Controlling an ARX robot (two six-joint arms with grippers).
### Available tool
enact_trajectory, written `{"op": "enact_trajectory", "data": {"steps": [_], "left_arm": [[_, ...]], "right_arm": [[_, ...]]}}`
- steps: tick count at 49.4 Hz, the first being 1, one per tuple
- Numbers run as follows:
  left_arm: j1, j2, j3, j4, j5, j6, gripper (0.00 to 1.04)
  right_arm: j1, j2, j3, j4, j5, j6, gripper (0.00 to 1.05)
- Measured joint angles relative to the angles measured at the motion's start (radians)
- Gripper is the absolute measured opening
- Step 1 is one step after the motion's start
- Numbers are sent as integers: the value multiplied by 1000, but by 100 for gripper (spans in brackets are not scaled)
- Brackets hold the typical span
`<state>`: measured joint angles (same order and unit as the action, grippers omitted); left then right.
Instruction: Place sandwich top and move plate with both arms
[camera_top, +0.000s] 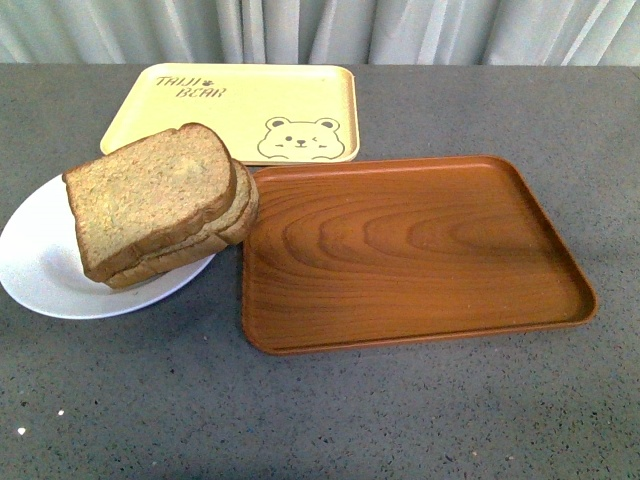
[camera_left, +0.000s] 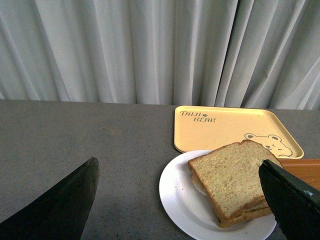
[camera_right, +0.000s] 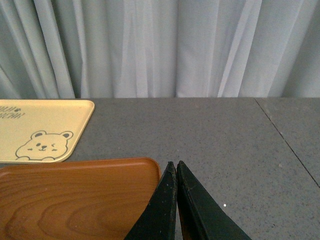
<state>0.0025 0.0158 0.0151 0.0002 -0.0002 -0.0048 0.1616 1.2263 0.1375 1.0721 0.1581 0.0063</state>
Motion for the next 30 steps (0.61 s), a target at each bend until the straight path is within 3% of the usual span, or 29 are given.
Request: {"op": "enact_trajectory", "data": {"steps": [15, 19, 30], "left_arm": [[0, 0, 0, 0, 0, 0, 96], [0, 0, 0, 0, 0, 0, 96], [0, 0, 0, 0, 0, 0, 96]], "right_arm": [[-72, -289, -92, -197, -73, 0, 2], [-122, -348, -105, -246, -143, -1, 2], [-158, -515, -114, -387, -156, 0, 2]]}}
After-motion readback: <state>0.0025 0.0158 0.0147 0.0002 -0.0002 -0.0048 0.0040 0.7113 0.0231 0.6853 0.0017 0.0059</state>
